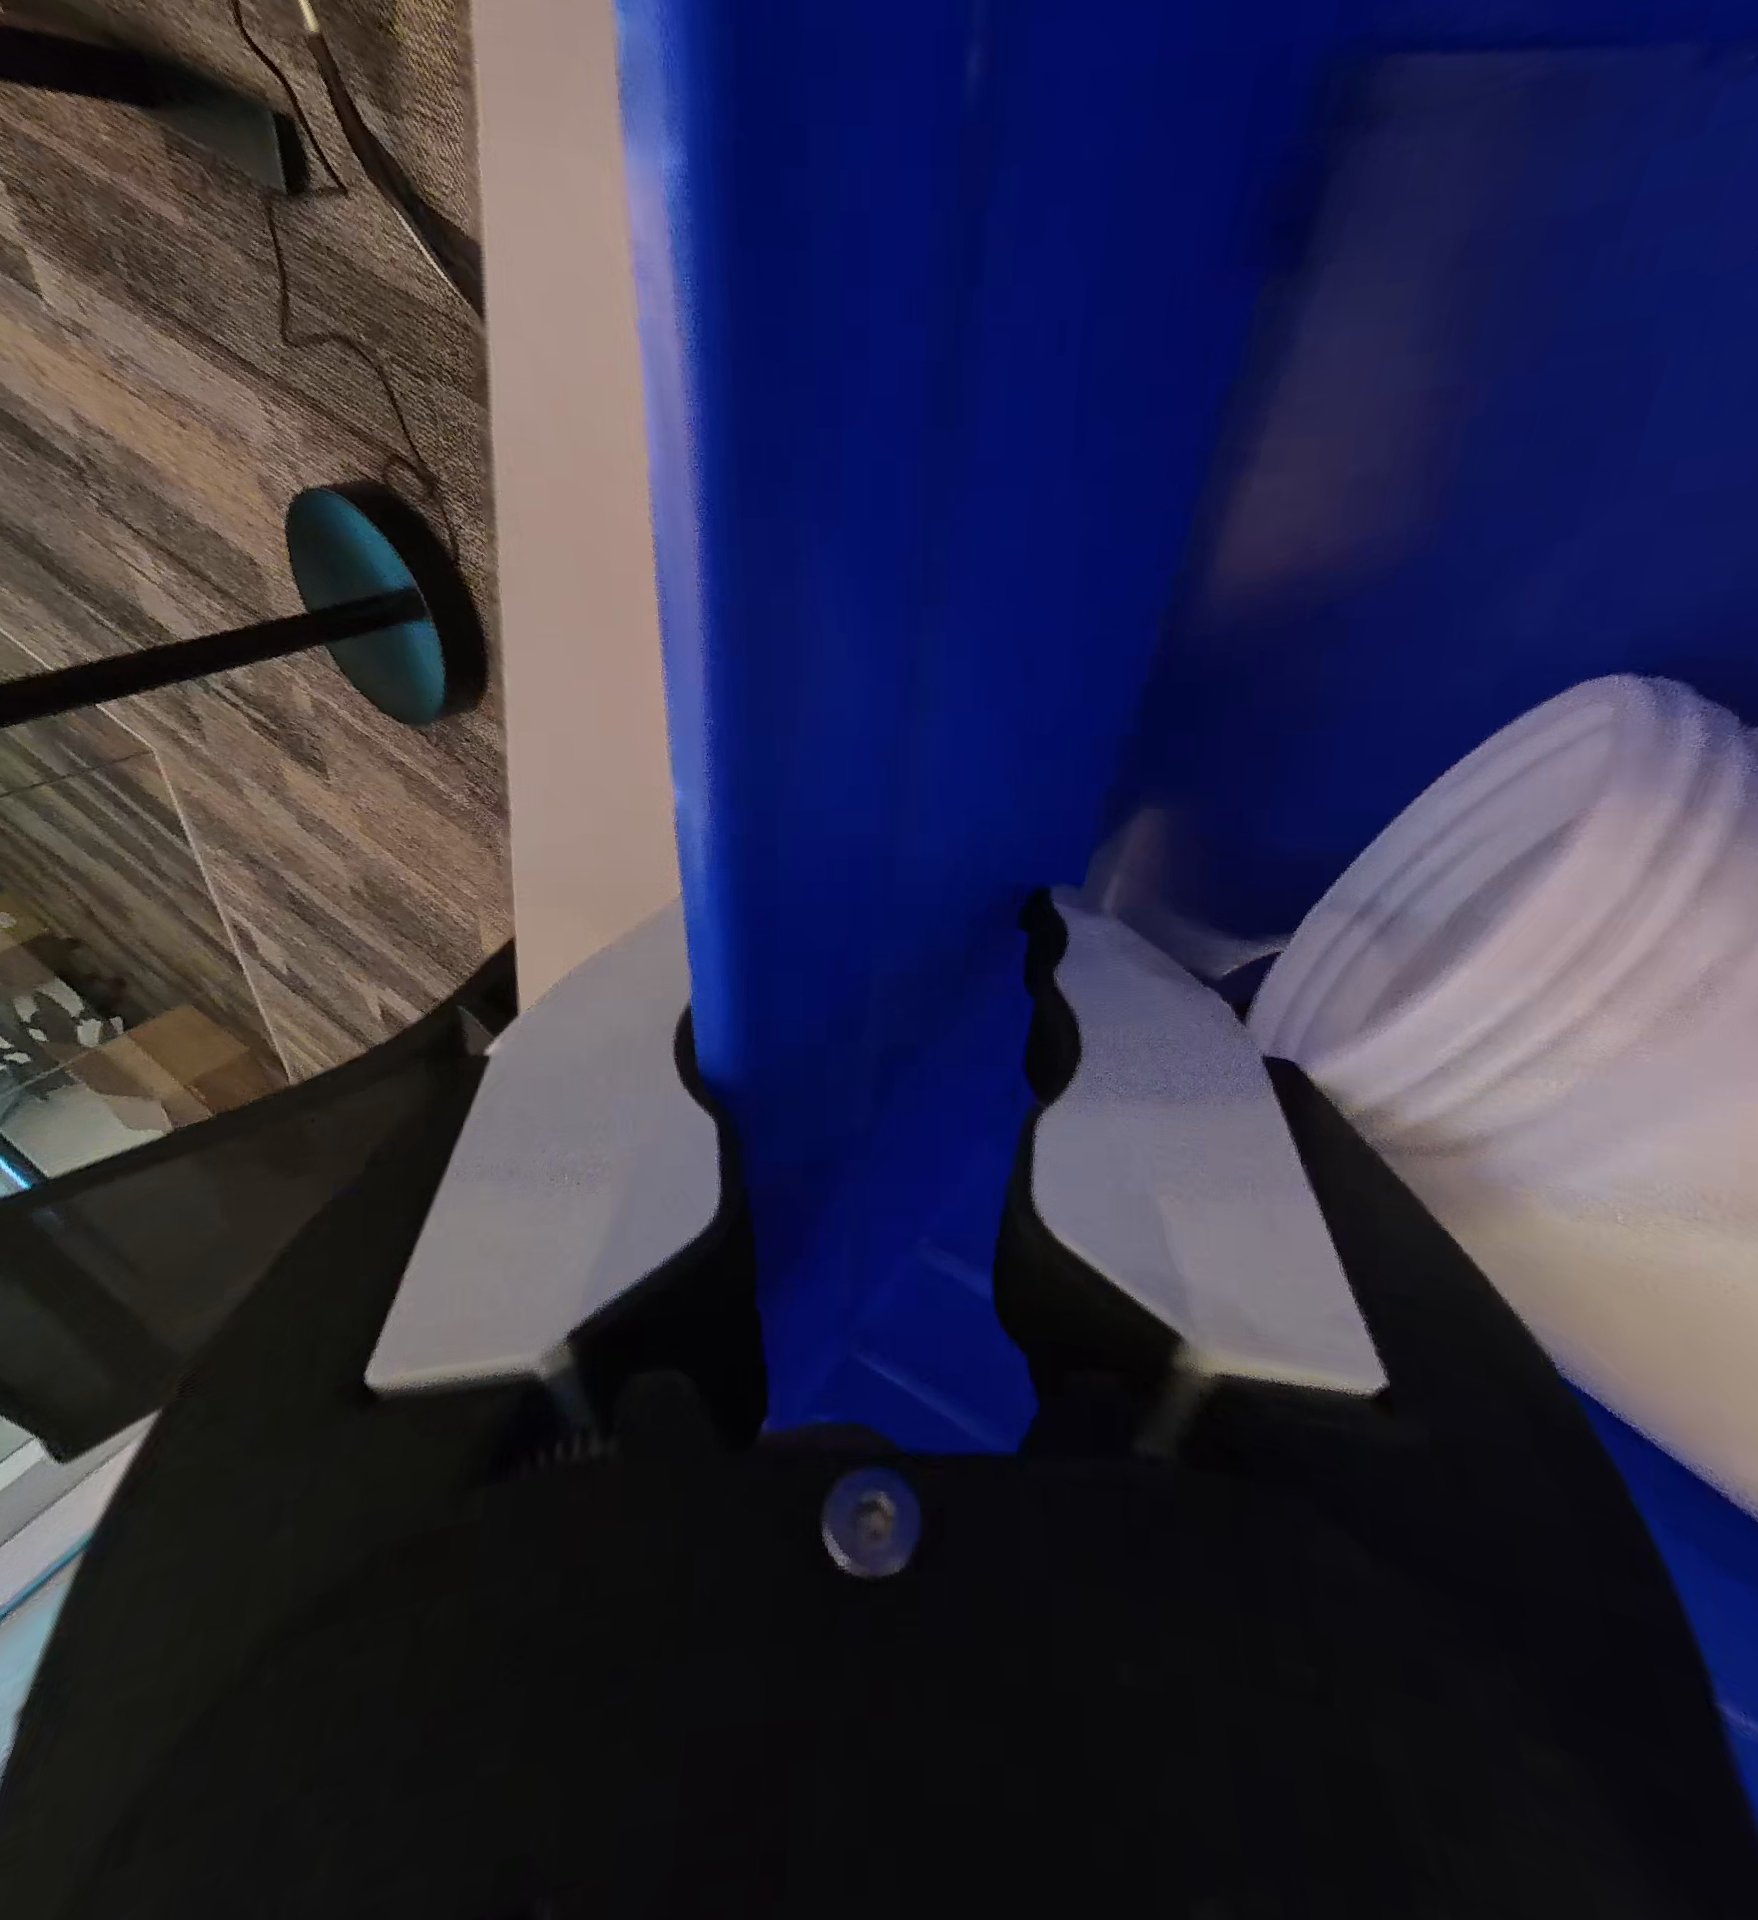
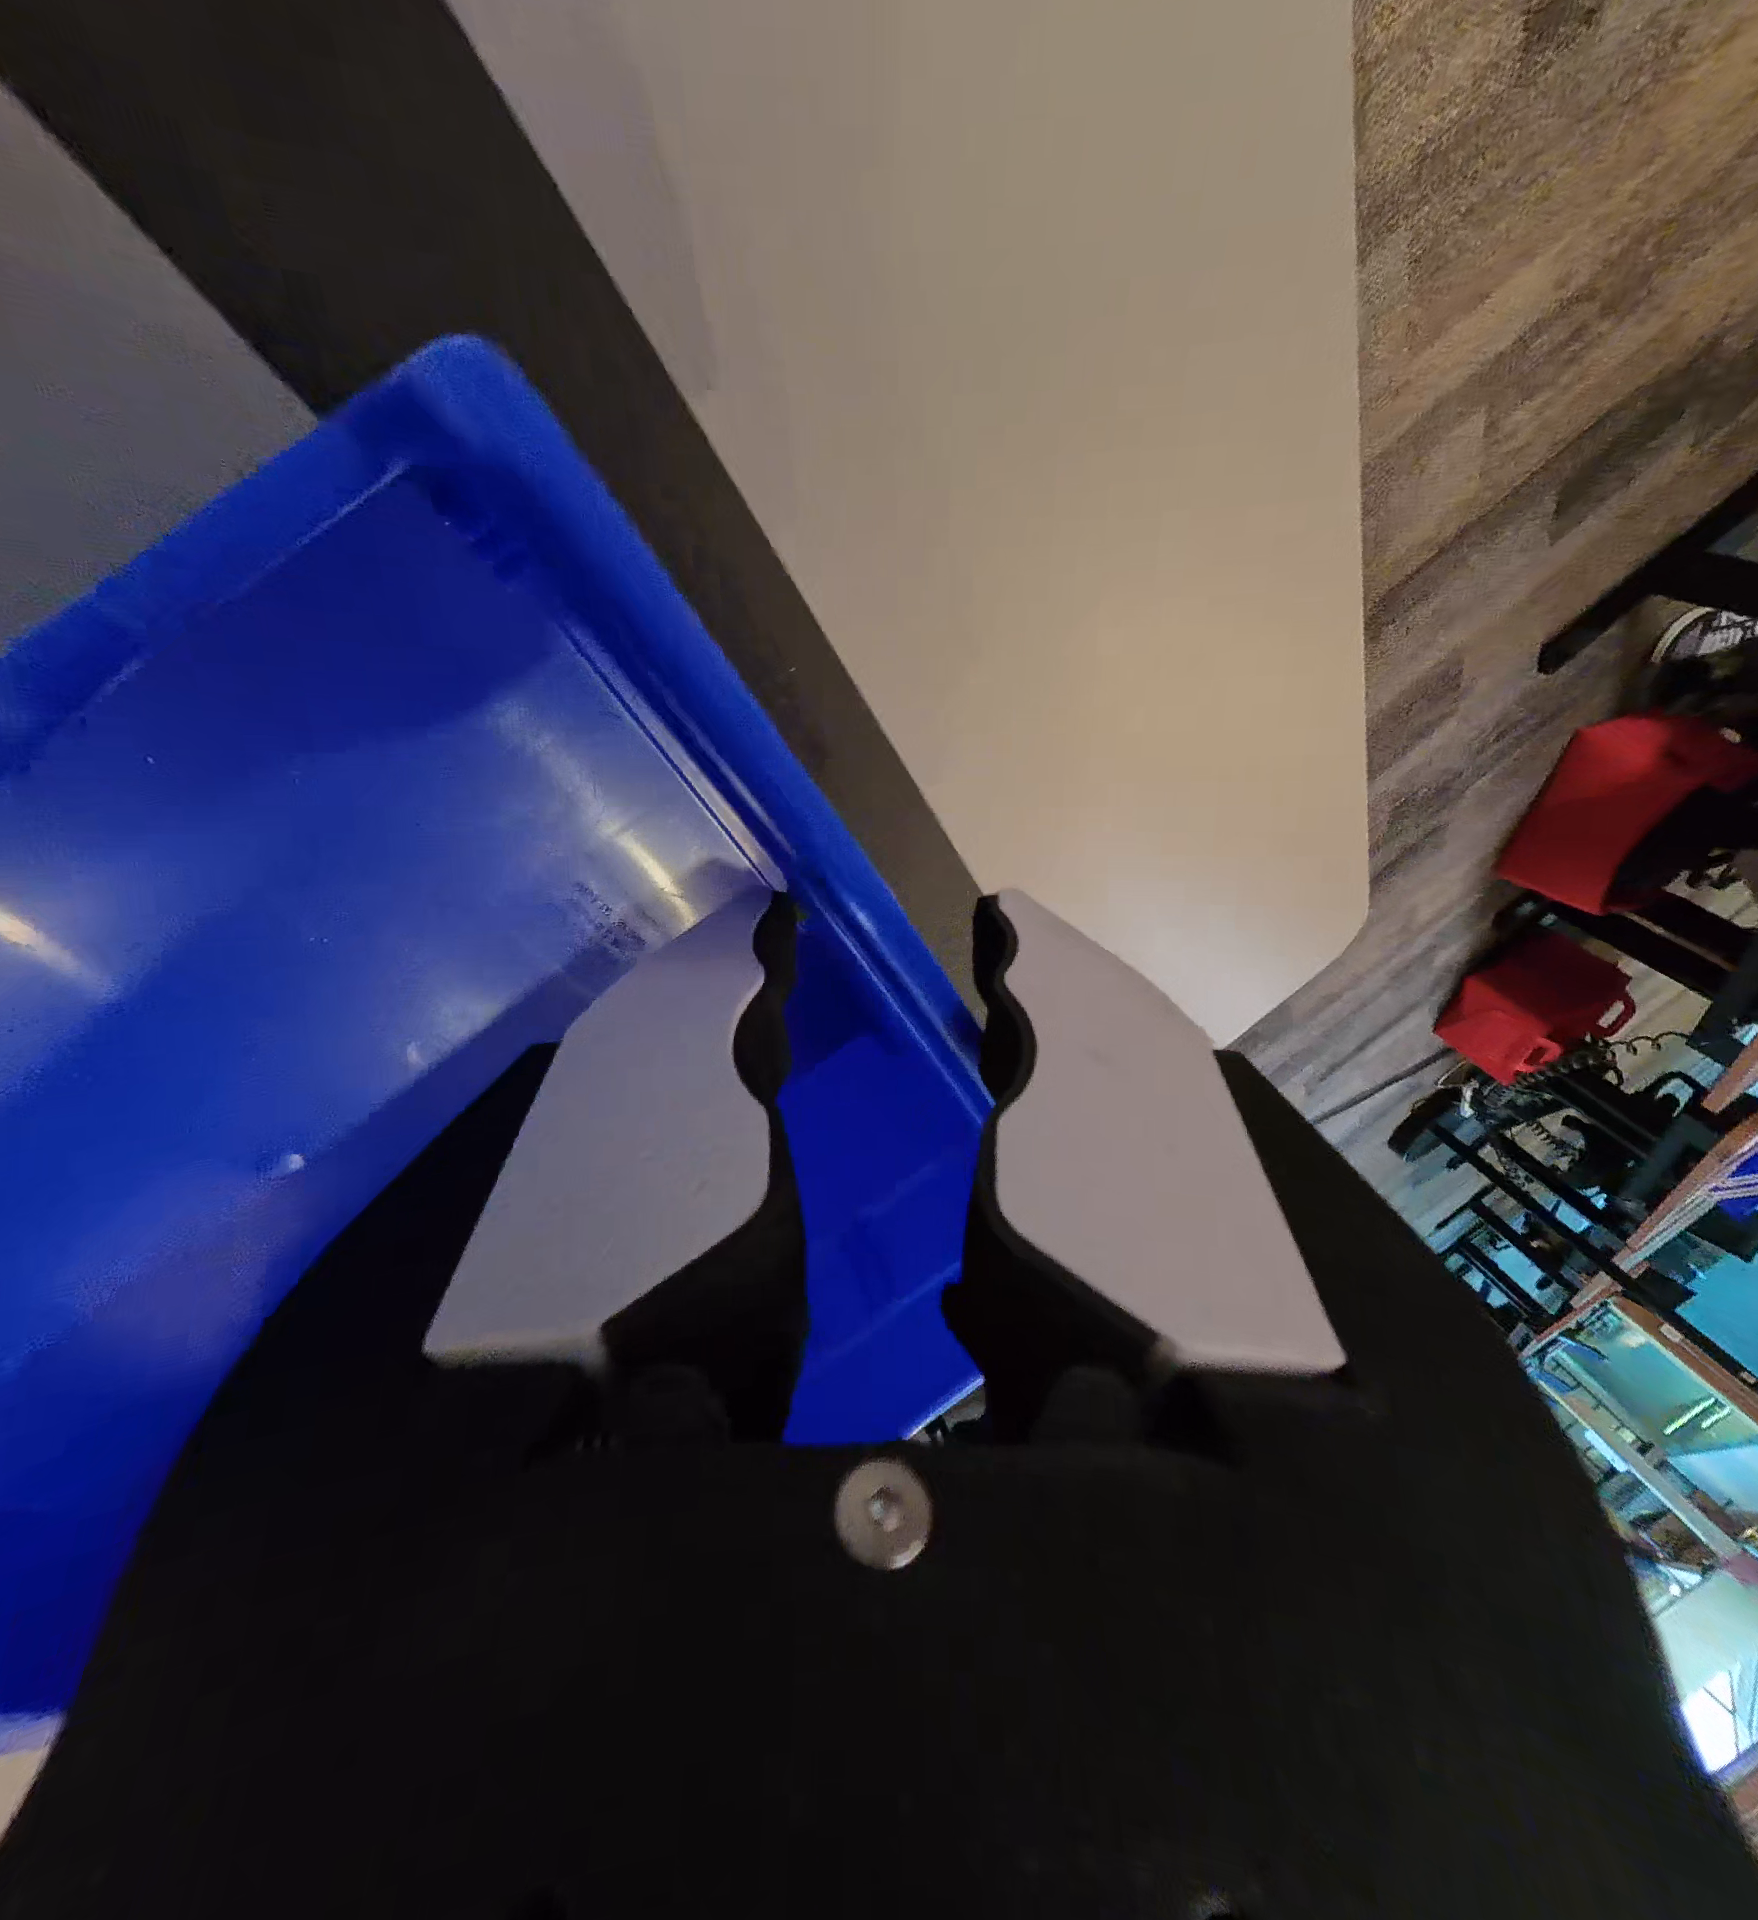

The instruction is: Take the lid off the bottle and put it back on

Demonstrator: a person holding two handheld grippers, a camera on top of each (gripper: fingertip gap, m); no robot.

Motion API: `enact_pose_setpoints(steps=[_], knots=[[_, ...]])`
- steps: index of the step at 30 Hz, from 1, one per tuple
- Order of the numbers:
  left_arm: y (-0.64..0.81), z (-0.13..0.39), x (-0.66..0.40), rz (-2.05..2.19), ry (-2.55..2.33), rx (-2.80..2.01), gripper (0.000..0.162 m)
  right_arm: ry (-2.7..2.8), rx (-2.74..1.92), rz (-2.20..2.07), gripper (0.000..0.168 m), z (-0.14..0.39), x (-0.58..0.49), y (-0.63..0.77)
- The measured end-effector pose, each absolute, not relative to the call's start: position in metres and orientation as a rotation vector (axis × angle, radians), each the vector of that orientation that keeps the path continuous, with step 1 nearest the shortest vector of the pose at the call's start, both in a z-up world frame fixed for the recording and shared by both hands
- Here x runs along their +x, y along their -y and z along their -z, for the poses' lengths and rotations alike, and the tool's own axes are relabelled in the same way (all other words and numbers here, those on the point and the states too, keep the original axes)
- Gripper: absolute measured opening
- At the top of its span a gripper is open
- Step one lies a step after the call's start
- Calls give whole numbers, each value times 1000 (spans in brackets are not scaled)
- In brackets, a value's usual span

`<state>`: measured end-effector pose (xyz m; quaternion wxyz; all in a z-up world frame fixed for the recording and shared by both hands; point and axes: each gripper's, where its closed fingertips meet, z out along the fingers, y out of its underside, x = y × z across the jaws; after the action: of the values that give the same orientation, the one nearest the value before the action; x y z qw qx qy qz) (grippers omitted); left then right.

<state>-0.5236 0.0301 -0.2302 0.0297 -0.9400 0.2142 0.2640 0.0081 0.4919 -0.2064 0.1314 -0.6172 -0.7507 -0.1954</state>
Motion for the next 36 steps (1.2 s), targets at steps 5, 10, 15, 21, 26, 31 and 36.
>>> enact_pose_setpoints(steps=[5,10,15,21,26,31,36], knots=[[-50,230,-534,-859,-712,-2862,59,2175,-1751,572,34,207,-5,-501],[-66,230,-540,-894,-745,-2841,61,2157,-1765,579,35,207,-13,-507],[-77,230,-542,-908,-787,-2810,62,2116,-1795,577,36,207,-18,-515],[-87,230,-543,-930,-832,-2773,64,2108,-1790,582,36,208,-21,-519],[-94,230,-544,-946,-852,-2775,66,2089,-1784,587,37,208,-24,-522],[-92,222,-545,-984,-765,-2846,72,2074,-1691,562,43,207,-25,-522],[-77,179,-552,-1006,-501,-2763,89,1899,-1692,450,67,177,-23,-511]])
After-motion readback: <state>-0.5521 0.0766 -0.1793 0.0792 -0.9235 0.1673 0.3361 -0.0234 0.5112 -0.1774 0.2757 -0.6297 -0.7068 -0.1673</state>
